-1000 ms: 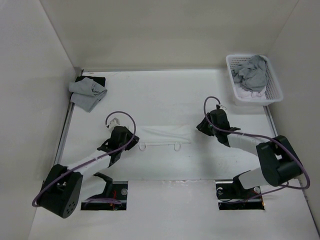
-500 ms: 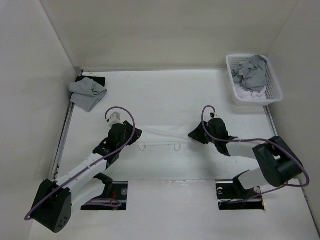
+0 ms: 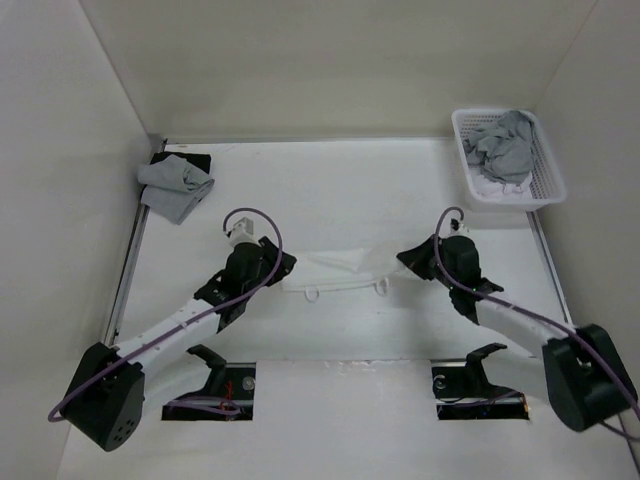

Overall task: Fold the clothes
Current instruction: Fold the tank top

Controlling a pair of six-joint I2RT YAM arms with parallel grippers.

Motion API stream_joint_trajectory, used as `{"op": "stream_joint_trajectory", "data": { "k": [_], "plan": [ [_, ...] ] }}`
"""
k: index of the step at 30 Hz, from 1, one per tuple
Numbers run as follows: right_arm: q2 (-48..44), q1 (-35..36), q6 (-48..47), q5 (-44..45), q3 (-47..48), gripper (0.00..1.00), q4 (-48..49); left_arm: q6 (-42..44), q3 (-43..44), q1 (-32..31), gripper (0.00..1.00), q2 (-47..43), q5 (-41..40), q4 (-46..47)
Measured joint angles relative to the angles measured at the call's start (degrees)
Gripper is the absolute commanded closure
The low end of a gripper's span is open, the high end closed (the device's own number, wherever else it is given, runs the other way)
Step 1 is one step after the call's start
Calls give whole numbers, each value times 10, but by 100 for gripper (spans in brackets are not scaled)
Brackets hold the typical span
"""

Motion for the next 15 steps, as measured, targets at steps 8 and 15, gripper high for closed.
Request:
{"op": "stream_joint_trajectory", "data": {
  "k": [8,15],
  "plan": [
    [-125,50,-72,85,100,94,-172,2,29,-34,62,29,0,21],
    [6,201,-134,149,255,92,-240,2,31,-33,59,5,0,25]
  ]
}}
